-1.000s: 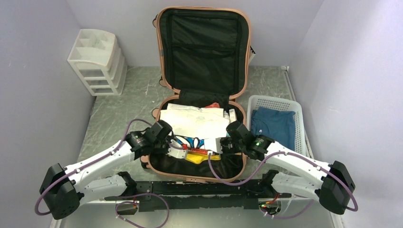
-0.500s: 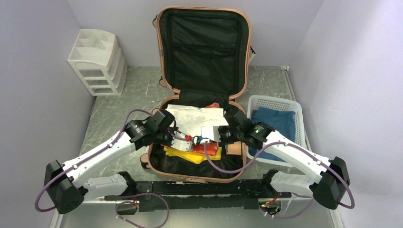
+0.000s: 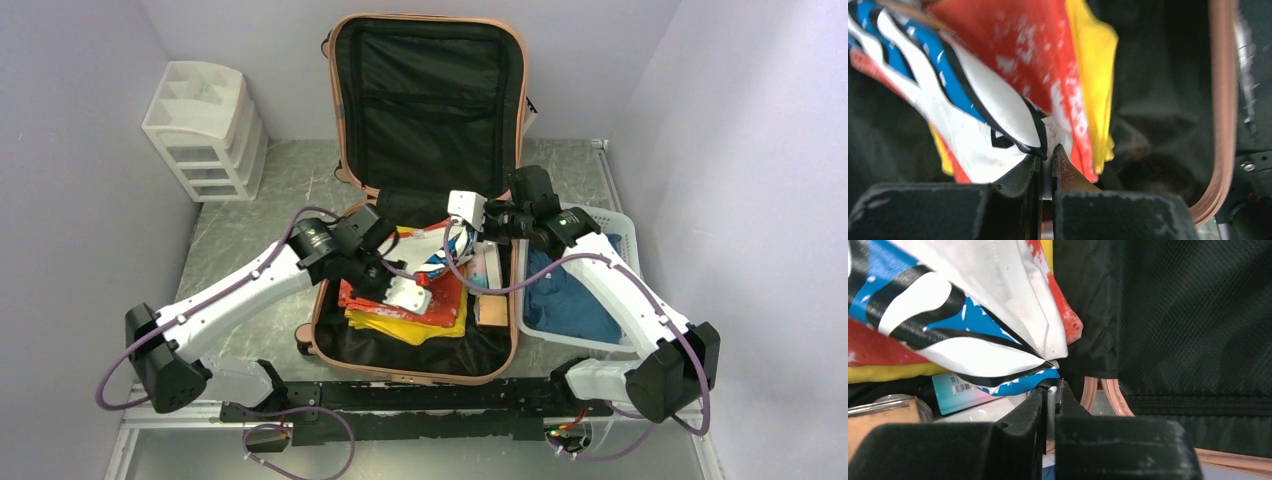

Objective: Open, take out, and arrange the luggage
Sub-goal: Pick up the clothes from the luggage, then place the clothes in the bin.

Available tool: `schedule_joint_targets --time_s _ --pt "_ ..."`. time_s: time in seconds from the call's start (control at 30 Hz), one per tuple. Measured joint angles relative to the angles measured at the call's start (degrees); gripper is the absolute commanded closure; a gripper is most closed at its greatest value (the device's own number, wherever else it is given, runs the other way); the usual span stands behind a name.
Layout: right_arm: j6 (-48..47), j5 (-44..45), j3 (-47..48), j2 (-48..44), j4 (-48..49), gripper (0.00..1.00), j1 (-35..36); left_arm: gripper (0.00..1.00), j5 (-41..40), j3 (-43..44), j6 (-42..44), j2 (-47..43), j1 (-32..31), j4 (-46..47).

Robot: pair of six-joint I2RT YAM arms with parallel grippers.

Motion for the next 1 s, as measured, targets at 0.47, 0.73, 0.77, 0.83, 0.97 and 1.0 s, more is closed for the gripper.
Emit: schedule_joint_targets --time_s 0.47,0.73,0.77,0.83,0.97,1.0 --pt "-4.96 -7.15 0.85 4.55 -3.17 1.00 -15.82 0.95 12.66 14.51 -17.59 20.48 -12.09 11.78" --pt "-6.25 -12.24 3.04 9.03 -4.00 1.00 -26.16 0.95 16.11 28.33 -29.73 35.87 -14.38 19.28" --pt "-6.32 -13.31 3.08 9.60 -4.00 1.00 -27.82 0.95 16.15 30.08 -31.08 37.48 -14.62 20.00" --pt "-6.69 -15.37 3.13 10.60 -4.04 1.00 -30.99 0.95 16.13 33.29 -33.53 40.46 -15.15 21.33" --pt "-8.17 -18.45 3.82 12.20 -4.96 1.00 -36.41 0.95 16.59 39.28 -38.95 45.92 -15.98 24.52" --pt "-8.76 -19.39 4.07 12.50 -5.25 1.00 -37.73 0.95 16.72 40.76 -40.22 47.25 -16.13 24.94"
